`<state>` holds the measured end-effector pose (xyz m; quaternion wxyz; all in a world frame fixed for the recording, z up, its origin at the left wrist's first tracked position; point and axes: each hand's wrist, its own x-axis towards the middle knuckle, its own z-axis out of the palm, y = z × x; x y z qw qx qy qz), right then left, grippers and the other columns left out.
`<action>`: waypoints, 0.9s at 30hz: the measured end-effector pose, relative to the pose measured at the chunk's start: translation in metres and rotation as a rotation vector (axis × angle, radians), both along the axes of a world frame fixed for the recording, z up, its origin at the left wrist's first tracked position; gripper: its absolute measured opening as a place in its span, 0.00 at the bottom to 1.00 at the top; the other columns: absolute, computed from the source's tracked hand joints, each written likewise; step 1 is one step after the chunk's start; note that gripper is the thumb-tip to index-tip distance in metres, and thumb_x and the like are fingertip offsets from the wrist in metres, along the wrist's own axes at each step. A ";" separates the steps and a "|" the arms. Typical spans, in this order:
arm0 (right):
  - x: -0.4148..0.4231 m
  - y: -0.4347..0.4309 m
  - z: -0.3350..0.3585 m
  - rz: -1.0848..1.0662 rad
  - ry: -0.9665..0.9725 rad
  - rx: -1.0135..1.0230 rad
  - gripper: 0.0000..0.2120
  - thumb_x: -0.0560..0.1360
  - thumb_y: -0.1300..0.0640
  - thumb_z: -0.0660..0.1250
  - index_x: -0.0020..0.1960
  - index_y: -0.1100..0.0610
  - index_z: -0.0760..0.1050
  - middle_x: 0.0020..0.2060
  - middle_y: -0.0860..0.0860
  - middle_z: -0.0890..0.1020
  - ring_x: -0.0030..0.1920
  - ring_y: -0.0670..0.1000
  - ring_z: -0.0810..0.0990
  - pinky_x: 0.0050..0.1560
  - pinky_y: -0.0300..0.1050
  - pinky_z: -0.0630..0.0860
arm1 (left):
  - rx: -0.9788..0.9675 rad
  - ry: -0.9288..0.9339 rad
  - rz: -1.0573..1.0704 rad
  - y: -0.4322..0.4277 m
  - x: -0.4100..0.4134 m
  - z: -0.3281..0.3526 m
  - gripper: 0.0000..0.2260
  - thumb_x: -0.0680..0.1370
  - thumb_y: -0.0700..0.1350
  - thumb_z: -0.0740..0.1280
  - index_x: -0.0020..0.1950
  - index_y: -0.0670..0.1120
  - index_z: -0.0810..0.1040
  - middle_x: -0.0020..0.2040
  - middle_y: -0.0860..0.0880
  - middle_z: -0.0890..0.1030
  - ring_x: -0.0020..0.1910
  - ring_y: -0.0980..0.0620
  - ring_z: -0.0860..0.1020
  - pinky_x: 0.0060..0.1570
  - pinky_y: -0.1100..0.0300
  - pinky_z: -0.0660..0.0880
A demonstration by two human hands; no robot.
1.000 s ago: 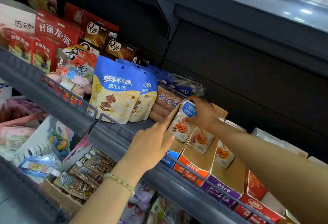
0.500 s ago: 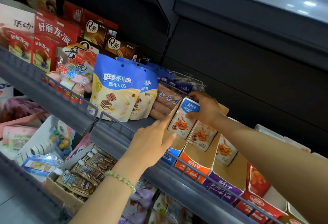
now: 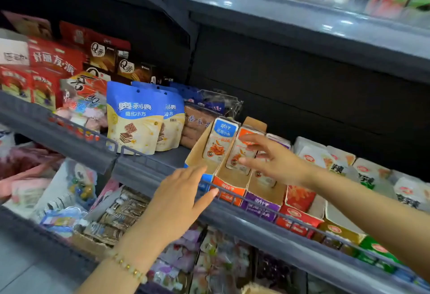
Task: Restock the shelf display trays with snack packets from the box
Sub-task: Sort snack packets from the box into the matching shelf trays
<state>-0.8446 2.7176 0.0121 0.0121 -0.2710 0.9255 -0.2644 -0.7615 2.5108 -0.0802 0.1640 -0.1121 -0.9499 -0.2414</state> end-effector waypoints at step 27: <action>0.232 0.031 -0.280 -0.447 -0.964 -0.338 0.13 0.71 0.53 0.75 0.47 0.54 0.72 0.35 0.49 0.79 0.32 0.43 0.77 0.31 0.39 0.74 | 0.357 -0.829 -0.085 0.083 0.147 -0.117 0.36 0.74 0.68 0.53 0.78 0.54 0.52 0.77 0.56 0.57 0.75 0.56 0.58 0.72 0.57 0.56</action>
